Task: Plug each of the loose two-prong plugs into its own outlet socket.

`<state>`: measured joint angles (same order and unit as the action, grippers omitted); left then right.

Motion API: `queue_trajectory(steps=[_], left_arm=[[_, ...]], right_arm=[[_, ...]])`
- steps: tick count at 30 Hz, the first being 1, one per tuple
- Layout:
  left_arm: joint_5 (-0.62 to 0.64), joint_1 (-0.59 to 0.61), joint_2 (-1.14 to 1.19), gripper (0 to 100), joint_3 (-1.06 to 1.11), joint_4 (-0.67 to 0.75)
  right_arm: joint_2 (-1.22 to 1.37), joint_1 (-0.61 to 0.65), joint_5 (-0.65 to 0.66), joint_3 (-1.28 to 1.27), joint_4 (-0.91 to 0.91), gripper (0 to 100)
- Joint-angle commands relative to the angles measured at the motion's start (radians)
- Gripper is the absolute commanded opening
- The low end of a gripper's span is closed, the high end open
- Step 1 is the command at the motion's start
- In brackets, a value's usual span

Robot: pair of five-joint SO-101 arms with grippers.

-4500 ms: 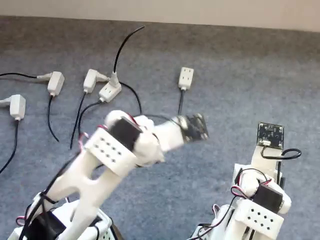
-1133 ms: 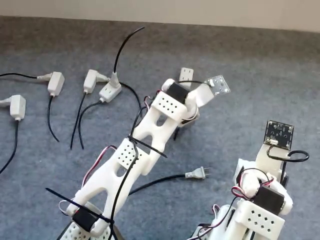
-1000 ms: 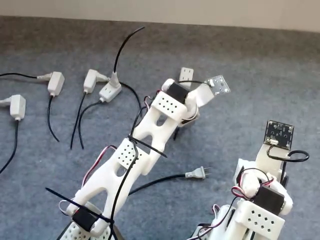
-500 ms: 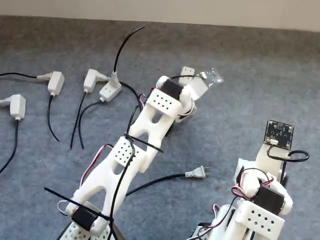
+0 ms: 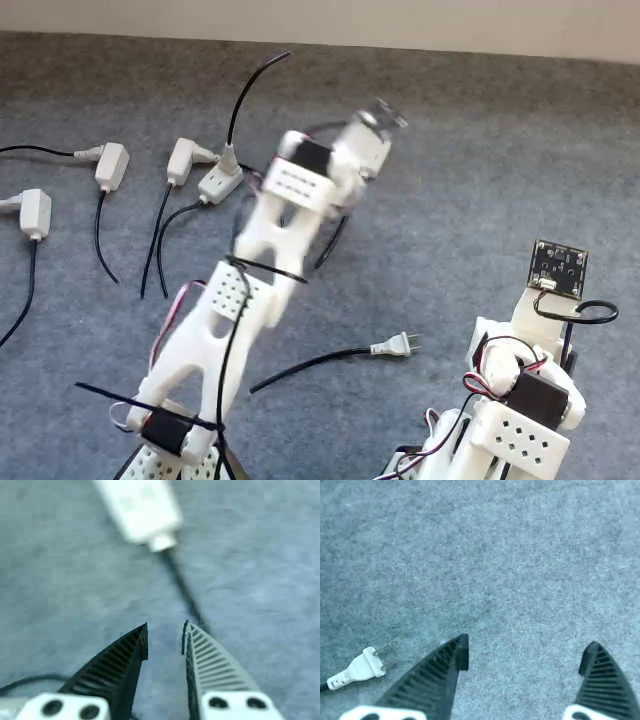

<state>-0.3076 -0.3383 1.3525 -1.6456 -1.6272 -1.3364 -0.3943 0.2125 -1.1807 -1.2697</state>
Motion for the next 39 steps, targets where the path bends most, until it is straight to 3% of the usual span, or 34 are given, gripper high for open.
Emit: queue_trajectory(steps=[1,6,30,39], left_arm=[[0.017,0.022,-0.107,12,-0.021,0.015],[0.015,0.035,-0.104,18,-0.019,0.015],[0.015,-0.028,-0.076,18,-0.021,0.003],[0.012,-0.035,0.081,18,-0.021,0.009]], right_arm=[[-0.007,0.012,-0.008,0.005,0.005,33.6],[-0.007,0.012,-0.008,0.005,0.005,33.6],[-0.007,0.013,-0.008,0.005,0.005,33.6],[-0.007,0.013,-0.008,0.005,0.004,33.6]])
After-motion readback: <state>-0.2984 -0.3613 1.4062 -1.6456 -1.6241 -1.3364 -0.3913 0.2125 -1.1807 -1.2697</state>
